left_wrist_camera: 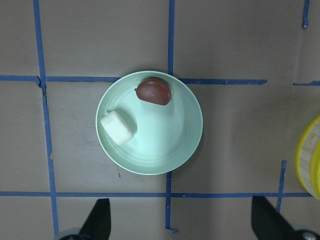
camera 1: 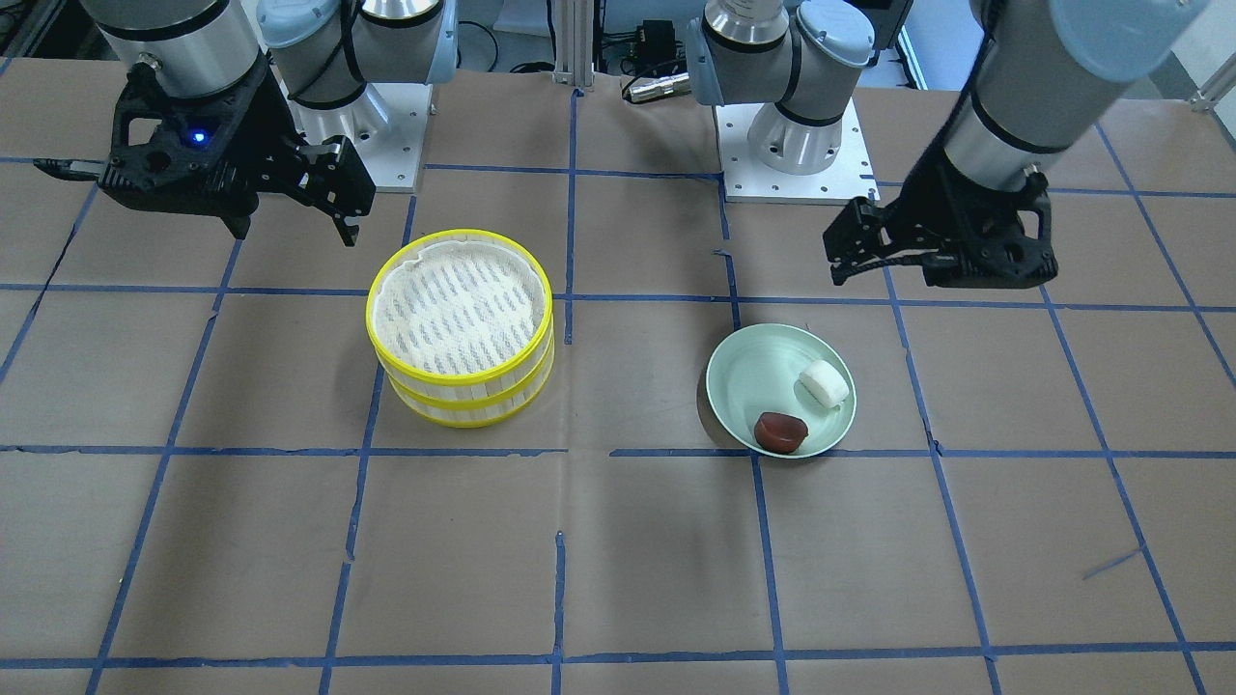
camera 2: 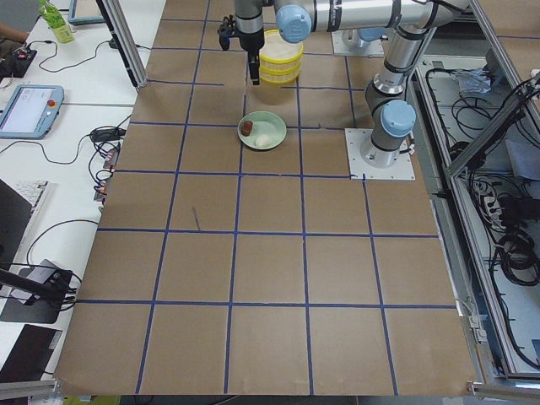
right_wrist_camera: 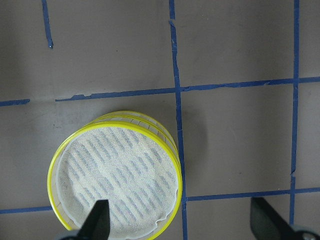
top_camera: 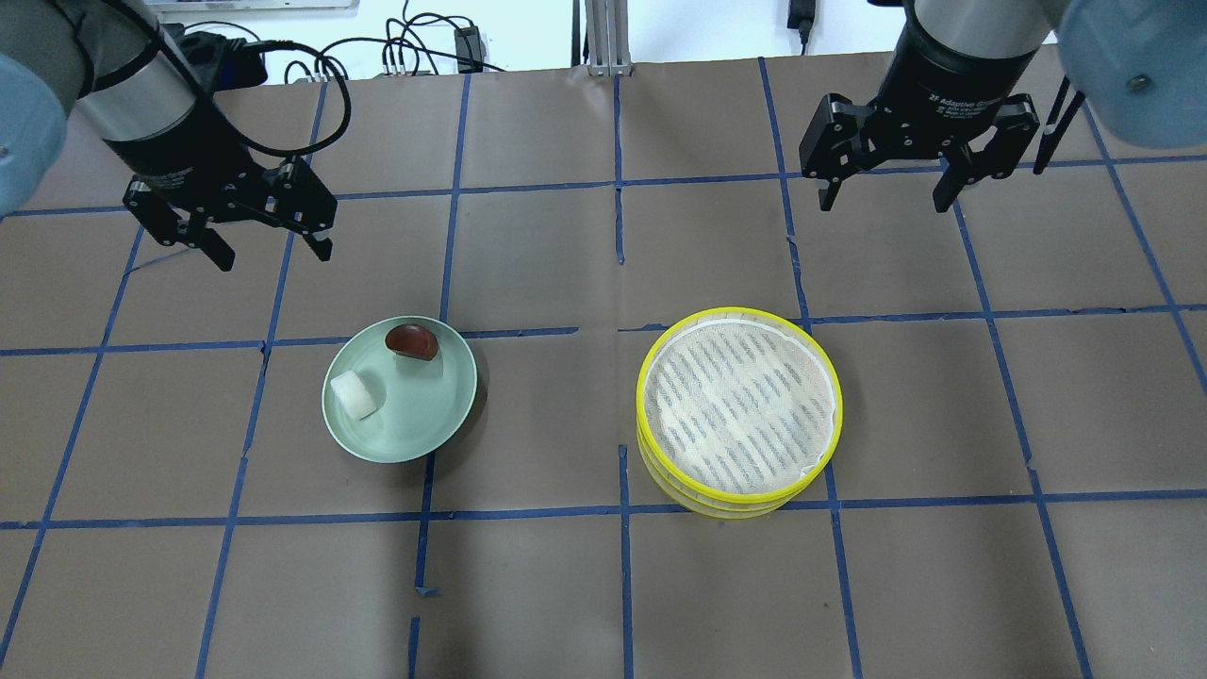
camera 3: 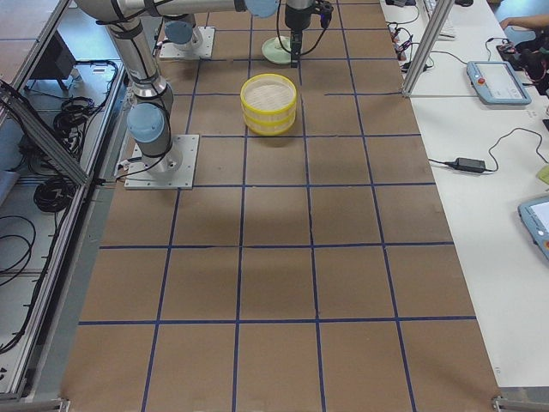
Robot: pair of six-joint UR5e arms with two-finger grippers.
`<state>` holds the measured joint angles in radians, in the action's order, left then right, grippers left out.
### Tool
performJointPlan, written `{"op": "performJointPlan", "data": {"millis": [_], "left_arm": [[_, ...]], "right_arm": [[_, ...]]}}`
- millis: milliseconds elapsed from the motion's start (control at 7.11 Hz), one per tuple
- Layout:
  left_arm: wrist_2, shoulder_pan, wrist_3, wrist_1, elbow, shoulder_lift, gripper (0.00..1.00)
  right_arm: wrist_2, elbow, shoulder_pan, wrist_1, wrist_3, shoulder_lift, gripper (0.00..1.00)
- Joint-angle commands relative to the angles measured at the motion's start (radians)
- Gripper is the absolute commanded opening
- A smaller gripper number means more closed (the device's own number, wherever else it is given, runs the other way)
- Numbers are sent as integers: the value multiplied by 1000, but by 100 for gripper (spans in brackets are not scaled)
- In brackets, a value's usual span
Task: Place buns in different layers of steamer
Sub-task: 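Move the left gripper down toward the white bun in the green bowl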
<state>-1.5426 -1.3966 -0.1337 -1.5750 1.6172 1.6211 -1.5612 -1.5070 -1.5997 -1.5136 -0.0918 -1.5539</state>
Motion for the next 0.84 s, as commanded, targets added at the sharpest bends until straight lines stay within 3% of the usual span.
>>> {"op": "performJointPlan", "data": {"millis": [0, 281, 704], "left_arm": [[1, 85, -69, 184, 93, 78, 100], [-5, 87, -28, 199, 159, 129, 100], [1, 85, 52, 331, 231, 224, 100]], "right_arm": [[1, -1, 0, 1, 12, 0, 100], [1, -1, 0, 1, 14, 0, 100], [1, -1, -5, 1, 14, -2, 100]]}}
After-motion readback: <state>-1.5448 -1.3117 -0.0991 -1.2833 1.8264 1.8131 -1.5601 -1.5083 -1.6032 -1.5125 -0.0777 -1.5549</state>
